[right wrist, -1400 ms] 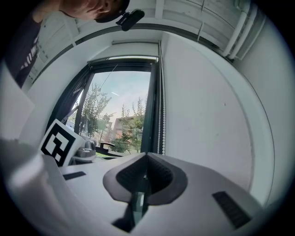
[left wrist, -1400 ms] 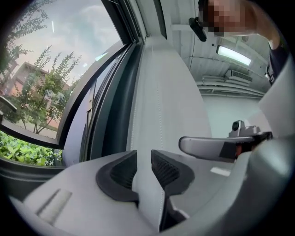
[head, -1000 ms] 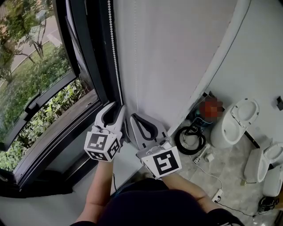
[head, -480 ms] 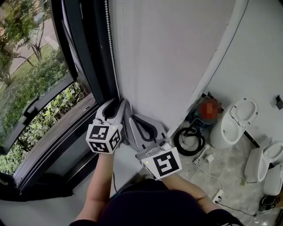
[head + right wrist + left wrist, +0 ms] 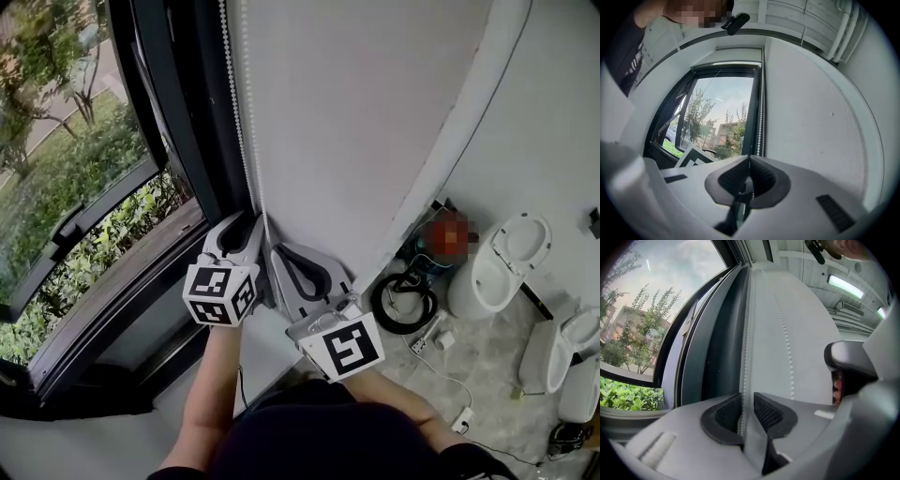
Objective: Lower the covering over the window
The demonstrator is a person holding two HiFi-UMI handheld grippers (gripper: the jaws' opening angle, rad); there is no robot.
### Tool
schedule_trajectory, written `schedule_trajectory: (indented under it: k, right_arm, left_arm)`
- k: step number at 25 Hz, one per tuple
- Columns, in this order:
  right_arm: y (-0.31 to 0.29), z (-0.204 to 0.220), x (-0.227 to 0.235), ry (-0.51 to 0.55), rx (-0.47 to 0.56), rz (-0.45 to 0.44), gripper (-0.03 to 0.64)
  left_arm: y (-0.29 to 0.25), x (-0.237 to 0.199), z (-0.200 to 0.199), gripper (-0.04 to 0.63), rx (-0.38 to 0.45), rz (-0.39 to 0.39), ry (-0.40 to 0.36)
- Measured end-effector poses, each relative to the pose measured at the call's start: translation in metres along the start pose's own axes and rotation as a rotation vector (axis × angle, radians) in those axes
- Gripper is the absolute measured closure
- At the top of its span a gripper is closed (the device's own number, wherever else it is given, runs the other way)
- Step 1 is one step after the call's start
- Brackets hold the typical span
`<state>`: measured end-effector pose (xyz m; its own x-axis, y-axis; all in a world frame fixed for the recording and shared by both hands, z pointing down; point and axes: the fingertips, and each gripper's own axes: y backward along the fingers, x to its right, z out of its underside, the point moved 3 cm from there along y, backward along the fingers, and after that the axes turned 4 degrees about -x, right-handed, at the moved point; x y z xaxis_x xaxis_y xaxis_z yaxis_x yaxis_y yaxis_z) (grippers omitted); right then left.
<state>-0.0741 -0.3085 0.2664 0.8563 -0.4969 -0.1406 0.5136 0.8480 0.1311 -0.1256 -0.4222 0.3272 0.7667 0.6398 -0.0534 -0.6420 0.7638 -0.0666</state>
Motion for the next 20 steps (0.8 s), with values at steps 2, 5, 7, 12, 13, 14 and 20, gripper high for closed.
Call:
schedule_trajectory:
  k: [2, 5, 7, 12, 13, 14, 20]
  right_arm:
    - [0.0, 0.0, 0.0, 0.0, 0.004, -0.007, 0.603]
    - [0.001, 0.0, 0.0, -0.006, 0.003, -0.016, 0.603]
    - [0.002, 0.0, 0.0, -0.006, 0.003, -0.022, 0.603]
    - [0.004, -0.002, -0.001, -0.012, 0.007, -0.036, 0.603]
    - [0.004, -0.002, 0.0, -0.012, 0.011, -0.039, 0.603]
    - [0.005, -0.003, 0.0, -0.013, 0.014, -0.042, 0.603]
    - [0.009, -0.001, -0.001, -0.041, 0.019, -0.092, 0.603]
  left_arm:
    - [0.001, 0.0, 0.0, 0.508, 0.0, -0.005, 0.003]
    - [0.001, 0.0, 0.001, 0.508, 0.001, -0.011, 0.006]
    - [0.001, -0.001, 0.001, 0.508, 0.0, -0.015, 0.009]
    - [0.005, 0.001, 0.0, 0.581, -0.005, -0.007, 0.003]
    - [0.007, 0.003, 0.001, 0.583, -0.007, -0.002, 0.0]
    - [0.009, 0.005, 0.002, 0.583, -0.012, 0.002, -0.004]
    - [0.035, 0.02, 0.022, 0.584, -0.045, 0.025, 0.044]
